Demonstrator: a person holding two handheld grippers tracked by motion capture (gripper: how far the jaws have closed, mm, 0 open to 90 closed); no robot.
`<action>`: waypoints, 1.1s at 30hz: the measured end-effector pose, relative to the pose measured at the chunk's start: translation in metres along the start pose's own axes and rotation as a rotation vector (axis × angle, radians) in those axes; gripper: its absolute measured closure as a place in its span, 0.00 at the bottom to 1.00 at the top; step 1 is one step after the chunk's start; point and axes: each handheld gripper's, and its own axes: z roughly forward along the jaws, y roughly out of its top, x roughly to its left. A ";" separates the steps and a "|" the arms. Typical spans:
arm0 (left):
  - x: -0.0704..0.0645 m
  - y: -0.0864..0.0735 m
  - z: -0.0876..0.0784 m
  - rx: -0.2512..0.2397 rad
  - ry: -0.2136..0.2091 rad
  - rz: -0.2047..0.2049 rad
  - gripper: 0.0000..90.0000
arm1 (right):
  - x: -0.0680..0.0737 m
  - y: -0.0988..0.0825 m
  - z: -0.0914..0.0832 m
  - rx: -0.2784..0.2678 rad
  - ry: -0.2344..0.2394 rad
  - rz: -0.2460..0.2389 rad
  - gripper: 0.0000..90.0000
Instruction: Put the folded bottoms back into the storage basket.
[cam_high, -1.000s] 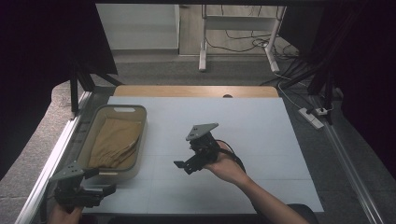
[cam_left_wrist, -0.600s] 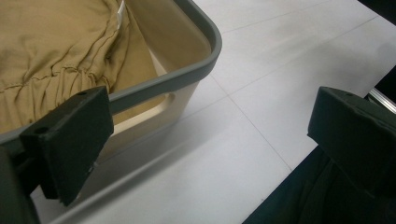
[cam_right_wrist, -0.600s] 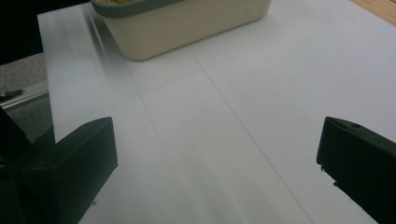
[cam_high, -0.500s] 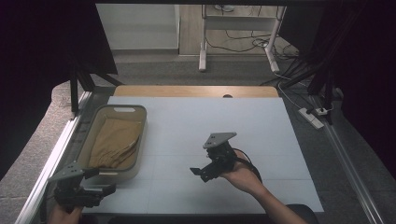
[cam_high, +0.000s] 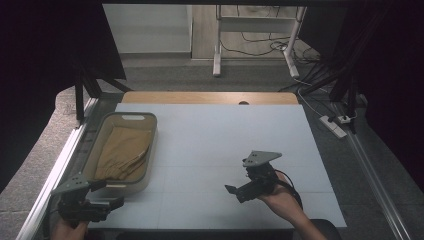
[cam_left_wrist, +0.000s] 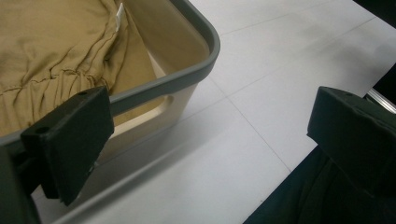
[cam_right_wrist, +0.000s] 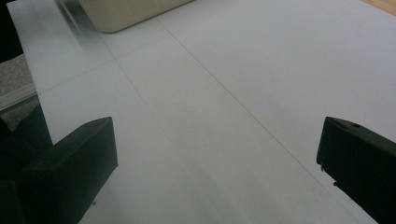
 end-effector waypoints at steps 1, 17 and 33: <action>0.000 0.000 0.000 0.000 0.000 -0.001 0.02 | -0.001 -0.003 -0.003 0.000 -0.014 0.004 0.00; 0.000 0.000 0.000 -0.001 -0.001 -0.006 0.02 | -0.022 -0.053 -0.049 0.009 -0.153 0.107 0.00; 0.002 0.002 0.001 -0.001 -0.004 -0.014 0.02 | -0.032 -0.084 -0.090 -0.037 -0.240 0.222 0.00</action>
